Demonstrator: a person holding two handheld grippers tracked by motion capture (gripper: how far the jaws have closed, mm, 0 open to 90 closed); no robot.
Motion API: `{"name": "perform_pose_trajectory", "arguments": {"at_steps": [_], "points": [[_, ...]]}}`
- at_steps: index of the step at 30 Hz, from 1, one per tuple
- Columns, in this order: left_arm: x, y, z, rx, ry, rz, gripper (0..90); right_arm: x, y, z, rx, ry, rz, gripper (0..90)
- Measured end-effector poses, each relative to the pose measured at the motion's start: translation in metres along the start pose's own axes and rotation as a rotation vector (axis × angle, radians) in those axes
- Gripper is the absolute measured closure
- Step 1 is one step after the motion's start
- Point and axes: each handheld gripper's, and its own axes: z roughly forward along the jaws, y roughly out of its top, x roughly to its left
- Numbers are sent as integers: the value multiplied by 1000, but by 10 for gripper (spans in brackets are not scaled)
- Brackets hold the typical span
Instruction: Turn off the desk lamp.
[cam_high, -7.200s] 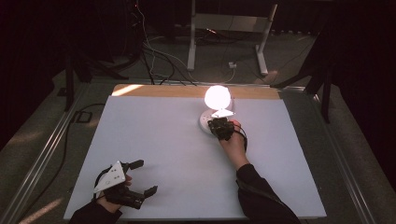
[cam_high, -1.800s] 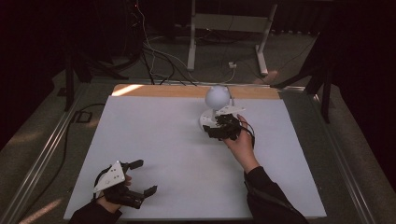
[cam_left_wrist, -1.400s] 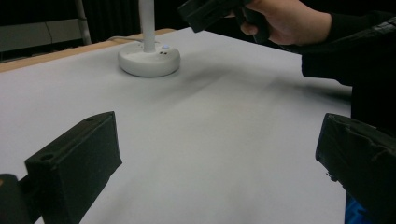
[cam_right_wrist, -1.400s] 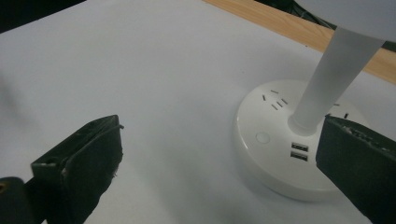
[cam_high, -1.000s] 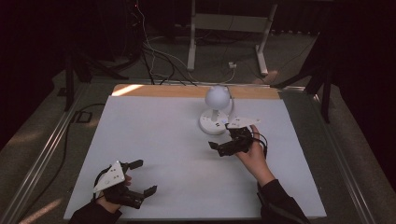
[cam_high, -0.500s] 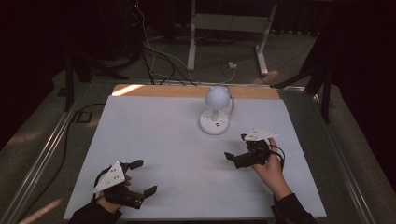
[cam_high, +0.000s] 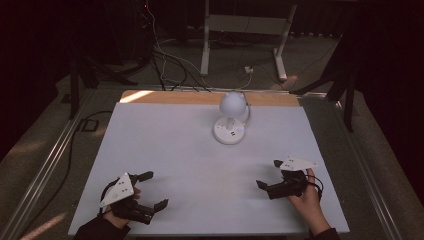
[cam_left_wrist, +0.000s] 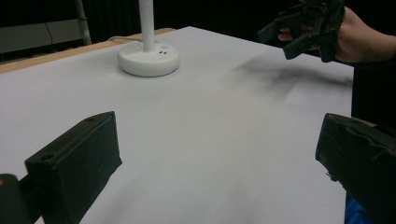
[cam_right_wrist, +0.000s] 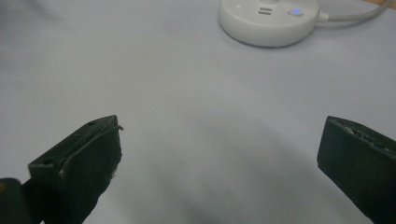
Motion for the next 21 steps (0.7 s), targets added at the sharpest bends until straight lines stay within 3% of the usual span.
{"name": "perform_pose_trajectory", "arguments": {"at_steps": [6,11,21], "points": [[0,0,0,0,0,-1,6,1,-22,-15,5,-16,-9,0],[0,0,0,1,-1,2,6,0,-37,-25,30,-32,20,0],[0,0,1,5,-1,5,6,0,-42,-22,28,-32,13,0]]}}
